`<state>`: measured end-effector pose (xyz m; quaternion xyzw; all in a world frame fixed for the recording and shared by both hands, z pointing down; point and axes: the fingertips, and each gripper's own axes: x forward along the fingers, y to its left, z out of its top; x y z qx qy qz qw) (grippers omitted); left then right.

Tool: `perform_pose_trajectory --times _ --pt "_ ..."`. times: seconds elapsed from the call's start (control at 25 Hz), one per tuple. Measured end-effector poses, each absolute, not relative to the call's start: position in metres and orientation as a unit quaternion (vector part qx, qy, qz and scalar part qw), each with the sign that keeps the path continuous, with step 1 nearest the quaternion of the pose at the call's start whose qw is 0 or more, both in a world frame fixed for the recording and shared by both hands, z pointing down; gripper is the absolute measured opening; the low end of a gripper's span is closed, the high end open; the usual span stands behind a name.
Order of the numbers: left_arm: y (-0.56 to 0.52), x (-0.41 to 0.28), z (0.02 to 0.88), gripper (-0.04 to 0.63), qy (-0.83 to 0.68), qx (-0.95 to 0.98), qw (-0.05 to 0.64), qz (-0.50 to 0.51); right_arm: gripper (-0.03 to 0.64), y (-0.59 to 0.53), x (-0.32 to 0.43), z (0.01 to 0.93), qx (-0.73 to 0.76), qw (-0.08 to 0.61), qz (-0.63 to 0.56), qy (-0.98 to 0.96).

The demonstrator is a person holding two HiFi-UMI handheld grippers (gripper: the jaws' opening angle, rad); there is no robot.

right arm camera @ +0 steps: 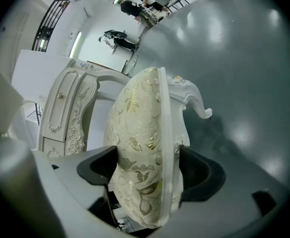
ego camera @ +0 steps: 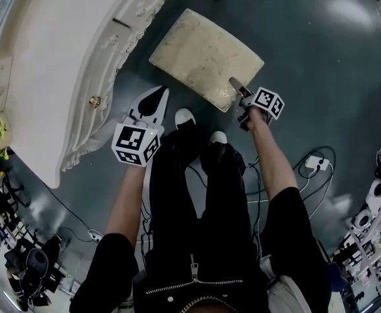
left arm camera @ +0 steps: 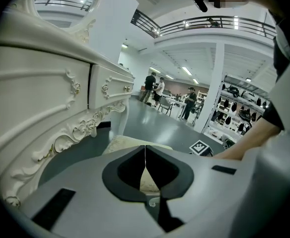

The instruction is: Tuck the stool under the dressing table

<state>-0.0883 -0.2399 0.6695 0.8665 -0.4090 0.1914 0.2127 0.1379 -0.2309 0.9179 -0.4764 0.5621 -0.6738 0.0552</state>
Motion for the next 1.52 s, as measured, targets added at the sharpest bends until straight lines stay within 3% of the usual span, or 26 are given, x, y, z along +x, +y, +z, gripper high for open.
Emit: perform_pose_trajectory --times 0.64,1.52 --pt "-0.258 -0.109 0.691 0.021 -0.430 0.861 0.198 0.186 0.327 -0.308 0.053 0.910 -0.417 0.079 -0.675 0.603" --pt "-0.276 -0.130 0.734 0.021 -0.467 0.846 0.190 0.173 0.285 -0.395 -0.062 0.902 -0.339 0.113 -0.670 0.650"
